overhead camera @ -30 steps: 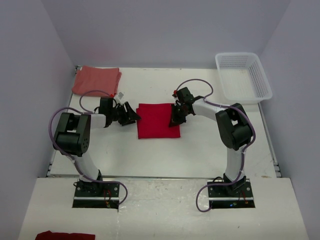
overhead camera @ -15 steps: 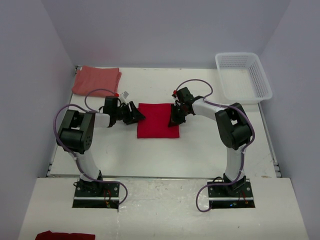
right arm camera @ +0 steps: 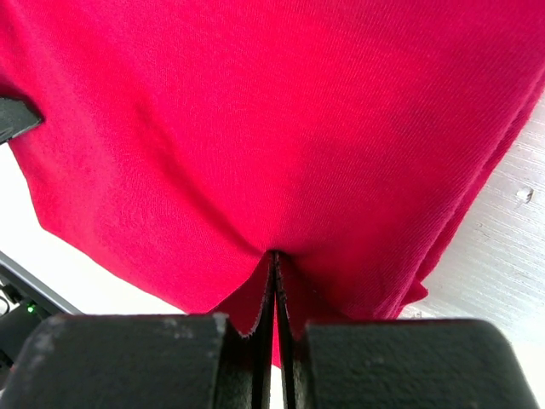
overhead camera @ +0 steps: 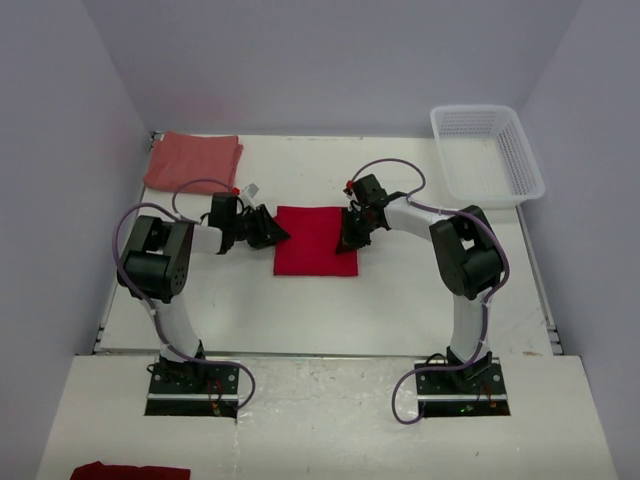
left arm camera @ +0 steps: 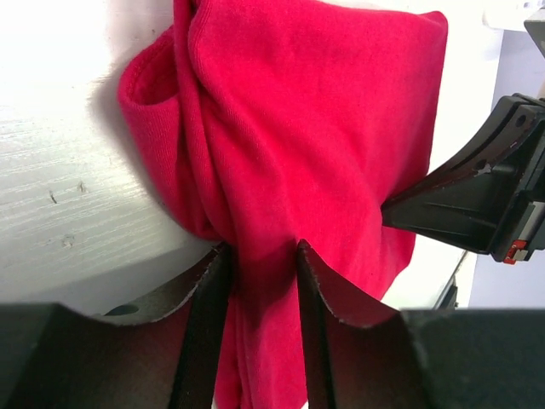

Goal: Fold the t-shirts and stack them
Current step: Put the neatly folded tshirt into the corner of the board with the left arm

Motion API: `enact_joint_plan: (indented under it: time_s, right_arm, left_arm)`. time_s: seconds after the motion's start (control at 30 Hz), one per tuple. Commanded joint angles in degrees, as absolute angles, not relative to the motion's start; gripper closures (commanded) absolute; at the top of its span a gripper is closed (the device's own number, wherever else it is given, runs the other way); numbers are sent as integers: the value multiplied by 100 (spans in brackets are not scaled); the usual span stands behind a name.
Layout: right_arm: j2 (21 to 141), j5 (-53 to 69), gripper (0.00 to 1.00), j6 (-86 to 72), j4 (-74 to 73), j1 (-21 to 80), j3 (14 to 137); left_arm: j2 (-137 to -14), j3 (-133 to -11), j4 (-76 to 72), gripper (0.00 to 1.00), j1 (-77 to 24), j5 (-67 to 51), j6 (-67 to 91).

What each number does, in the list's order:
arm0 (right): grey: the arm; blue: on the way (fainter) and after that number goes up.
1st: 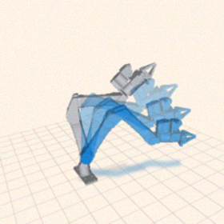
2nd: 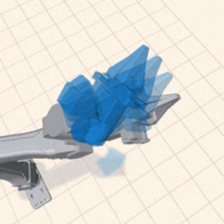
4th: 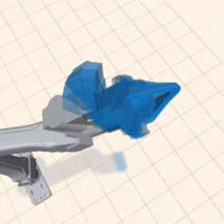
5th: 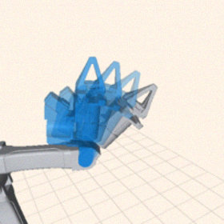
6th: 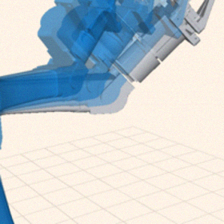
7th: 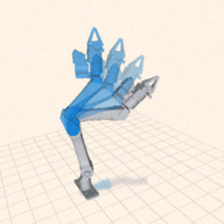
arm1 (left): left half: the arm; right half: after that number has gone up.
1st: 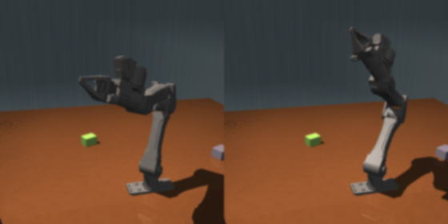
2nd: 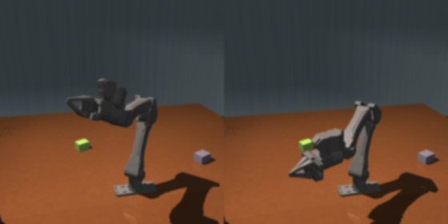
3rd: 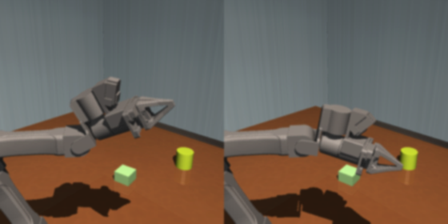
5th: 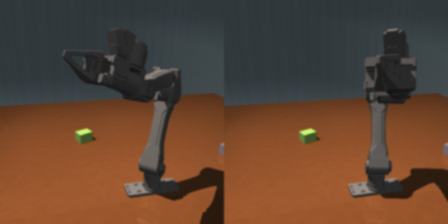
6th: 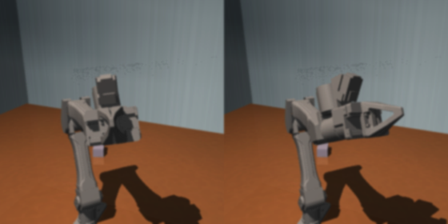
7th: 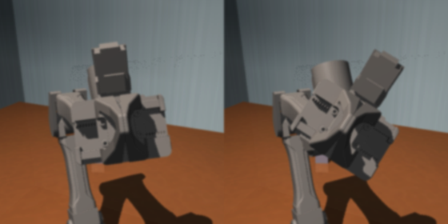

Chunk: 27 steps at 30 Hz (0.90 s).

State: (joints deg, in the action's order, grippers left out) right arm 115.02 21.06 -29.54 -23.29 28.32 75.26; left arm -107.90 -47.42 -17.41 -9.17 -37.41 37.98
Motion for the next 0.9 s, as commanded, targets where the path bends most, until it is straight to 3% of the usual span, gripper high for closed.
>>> enact_joint_plan:
  time_s: [0.0,0.27,0.63,0.73,0.87]
  right_arm:
    - [11733,2074,100,-2936,-2303,2856,7576]
    - [11742,2057,100,-2918,-2329,2856,7594]
    - [11742,2057,100,-2909,-2329,2856,7594]
    - [11777,2057,100,-2909,-2312,2856,7603]
    - [11812,2101,100,-2909,-2312,2856,7620]
  left_arm:
    - [-11153,-4676,-1230,61,-993,-3357,3604]
    - [-11329,-4764,-1283,62,-993,-3472,3612]
    - [-11698,-4808,-1696,71,-993,-3875,3788]
    - [-11760,-4843,-1801,77,-993,-3981,3823]
    - [-11830,-4992,-1775,100,-993,-4060,3788]
